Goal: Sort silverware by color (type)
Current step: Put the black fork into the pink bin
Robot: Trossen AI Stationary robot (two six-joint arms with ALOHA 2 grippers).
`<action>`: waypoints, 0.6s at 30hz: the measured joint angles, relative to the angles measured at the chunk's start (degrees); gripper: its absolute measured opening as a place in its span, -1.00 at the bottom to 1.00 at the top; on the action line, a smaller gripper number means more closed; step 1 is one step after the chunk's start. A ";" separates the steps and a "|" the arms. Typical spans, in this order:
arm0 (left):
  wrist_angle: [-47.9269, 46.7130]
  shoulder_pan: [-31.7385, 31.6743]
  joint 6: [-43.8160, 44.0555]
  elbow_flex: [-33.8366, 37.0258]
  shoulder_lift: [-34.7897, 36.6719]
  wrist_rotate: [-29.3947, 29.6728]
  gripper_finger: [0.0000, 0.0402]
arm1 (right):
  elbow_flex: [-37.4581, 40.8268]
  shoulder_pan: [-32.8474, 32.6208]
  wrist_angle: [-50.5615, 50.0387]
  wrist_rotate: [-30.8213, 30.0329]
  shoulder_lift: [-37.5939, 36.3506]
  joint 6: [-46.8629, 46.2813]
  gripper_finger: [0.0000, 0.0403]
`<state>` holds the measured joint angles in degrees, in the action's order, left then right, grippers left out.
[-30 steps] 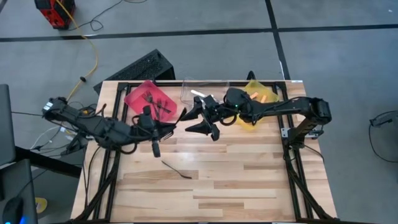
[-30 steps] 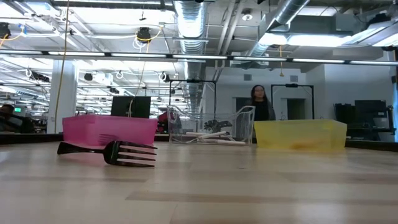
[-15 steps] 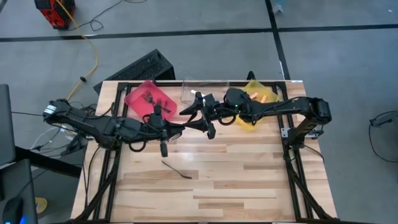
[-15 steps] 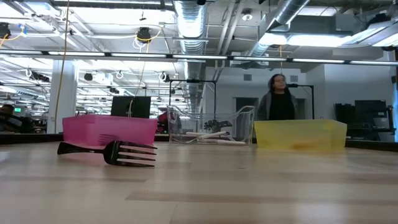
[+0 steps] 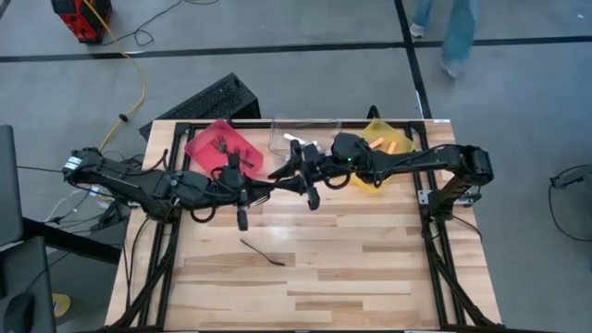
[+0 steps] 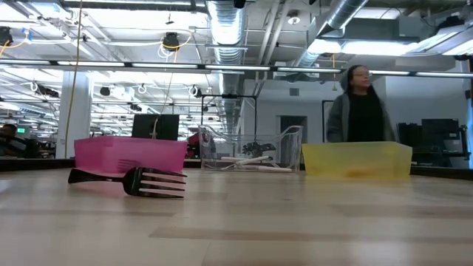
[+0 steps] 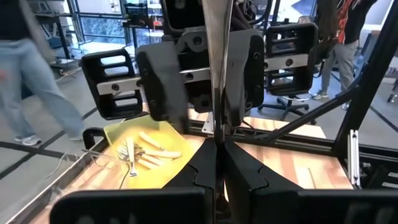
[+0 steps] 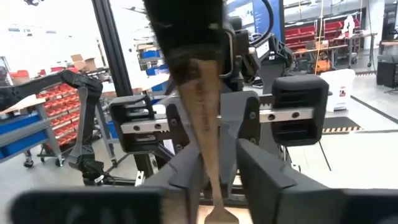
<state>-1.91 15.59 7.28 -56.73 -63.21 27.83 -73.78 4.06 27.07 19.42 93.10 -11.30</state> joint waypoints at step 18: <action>-3.50 -0.82 3.52 0.02 0.04 5.41 -0.75 | 0.00 0.10 -3.49 -3.44 0.04 2.15 -0.82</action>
<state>-5.42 14.77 10.80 -56.71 -63.18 33.23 -73.78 4.16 23.58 15.98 93.14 -9.15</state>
